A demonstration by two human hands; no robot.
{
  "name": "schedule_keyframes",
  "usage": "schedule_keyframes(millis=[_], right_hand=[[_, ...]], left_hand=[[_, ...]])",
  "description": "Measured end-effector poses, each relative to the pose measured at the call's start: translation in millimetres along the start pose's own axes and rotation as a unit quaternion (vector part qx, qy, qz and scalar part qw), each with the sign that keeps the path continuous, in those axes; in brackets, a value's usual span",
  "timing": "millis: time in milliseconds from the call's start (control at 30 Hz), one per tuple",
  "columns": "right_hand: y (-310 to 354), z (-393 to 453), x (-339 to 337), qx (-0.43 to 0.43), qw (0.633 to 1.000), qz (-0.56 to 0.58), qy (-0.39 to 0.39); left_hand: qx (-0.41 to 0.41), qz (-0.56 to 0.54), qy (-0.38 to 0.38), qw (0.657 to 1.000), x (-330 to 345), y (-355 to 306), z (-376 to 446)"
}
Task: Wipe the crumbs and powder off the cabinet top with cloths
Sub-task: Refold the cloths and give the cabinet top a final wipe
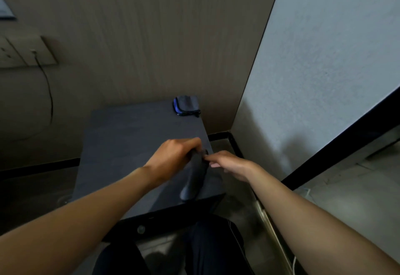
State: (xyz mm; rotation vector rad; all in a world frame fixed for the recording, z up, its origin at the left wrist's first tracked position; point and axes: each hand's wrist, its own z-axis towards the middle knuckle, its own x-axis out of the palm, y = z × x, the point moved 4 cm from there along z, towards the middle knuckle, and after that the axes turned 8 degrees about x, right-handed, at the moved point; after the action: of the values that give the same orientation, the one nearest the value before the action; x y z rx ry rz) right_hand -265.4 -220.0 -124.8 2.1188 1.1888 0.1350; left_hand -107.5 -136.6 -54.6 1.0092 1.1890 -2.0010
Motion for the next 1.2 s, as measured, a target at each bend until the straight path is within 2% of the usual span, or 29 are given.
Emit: schedule_keyframes(millis=[100, 167, 267, 367, 567, 633, 767, 800, 833, 933, 1000, 1100, 1200], right_hand=[[16, -8, 1, -0.039, 0.99, 0.129, 0.039], [32, -16, -4, -0.097, 0.973, 0.2, 0.06], [53, -29, -10, -0.167, 0.959, 0.226, 0.046], [74, -36, -7, -0.205, 0.949, 0.239, 0.021], [103, -46, 2, -0.226, 0.918, 0.325, 0.033], [113, -48, 7, -0.232, 0.915, 0.329, 0.02], [120, -49, 8, -0.243, 0.921, 0.302, -0.023], [121, -48, 8, -0.247, 0.92, 0.302, -0.025], [122, -49, 8, -0.252, 0.919, 0.301, -0.03], [128, -49, 9, -0.276, 0.917, 0.282, -0.06], [131, -50, 12, -0.278, 0.919, 0.269, -0.073], [131, -53, 12, -0.279, 0.924, 0.247, -0.087], [133, -48, 8, -0.277, 0.924, 0.238, -0.116]], left_hand=[[-0.053, -0.04, -0.071, 0.995, -30, 13, 1], [-0.084, -0.083, -0.103, 0.988, -51, 16, 2], [-0.14, -0.134, -0.112, 0.975, -70, 23, 2], [-0.198, -0.247, -0.094, 0.944, -79, 33, -4], [-0.278, -0.462, -0.104, 0.836, -80, 25, -12], [-0.278, -0.529, -0.099, 0.795, -84, 20, -14], [-0.241, -0.684, -0.071, 0.685, -92, 13, -20], [-0.237, -0.693, -0.067, 0.677, -93, 11, -21], [-0.239, -0.683, -0.069, 0.687, -94, 10, -22], [-0.266, -0.558, -0.098, 0.78, -97, 13, -22], [-0.282, -0.481, -0.11, 0.823, -100, 16, -23], [-0.315, -0.432, -0.177, 0.826, -101, 26, -26], [-0.314, -0.427, -0.192, 0.826, -99, 35, -23]])
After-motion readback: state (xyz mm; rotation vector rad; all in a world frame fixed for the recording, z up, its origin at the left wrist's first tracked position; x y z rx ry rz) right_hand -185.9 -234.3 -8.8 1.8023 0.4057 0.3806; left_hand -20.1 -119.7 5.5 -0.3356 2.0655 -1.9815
